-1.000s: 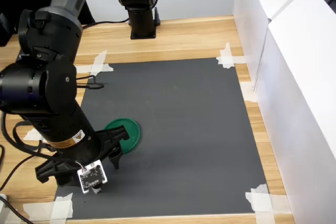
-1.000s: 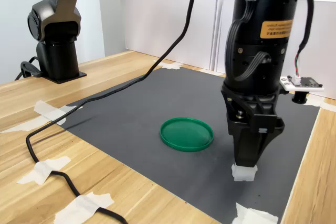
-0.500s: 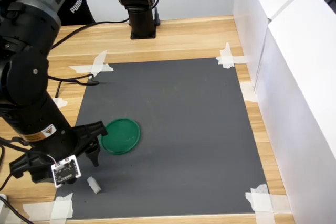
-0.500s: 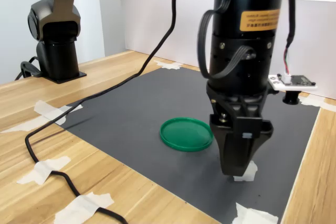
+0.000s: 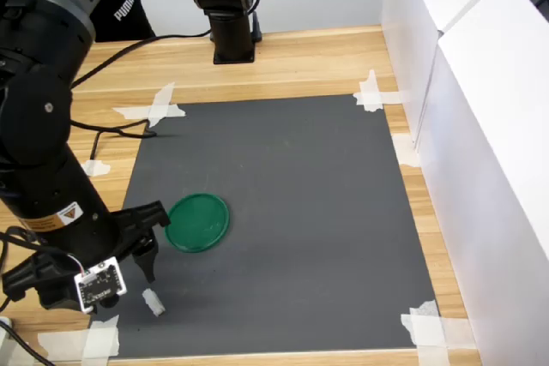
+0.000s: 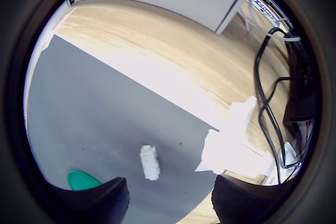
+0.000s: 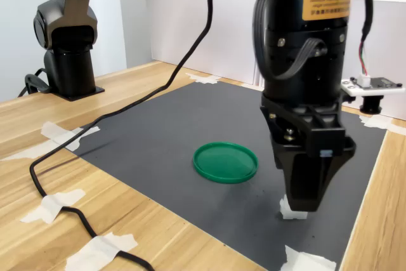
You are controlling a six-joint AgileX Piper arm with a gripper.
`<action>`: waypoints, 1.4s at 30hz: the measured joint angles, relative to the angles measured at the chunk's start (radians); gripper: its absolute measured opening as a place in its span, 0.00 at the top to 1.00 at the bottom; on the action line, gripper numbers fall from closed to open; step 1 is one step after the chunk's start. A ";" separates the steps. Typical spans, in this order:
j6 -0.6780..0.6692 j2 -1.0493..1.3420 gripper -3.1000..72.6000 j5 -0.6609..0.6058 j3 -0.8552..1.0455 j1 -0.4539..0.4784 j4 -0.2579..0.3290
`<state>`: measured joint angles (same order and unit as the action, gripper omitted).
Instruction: Grasp a white terminal and put it on the green lid.
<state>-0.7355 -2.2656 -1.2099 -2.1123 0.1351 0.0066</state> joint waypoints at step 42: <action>-0.035 -0.071 0.09 0.013 -0.001 -0.034 -0.025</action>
<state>-0.7709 -2.3370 -1.1973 -2.1135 0.1012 -0.0188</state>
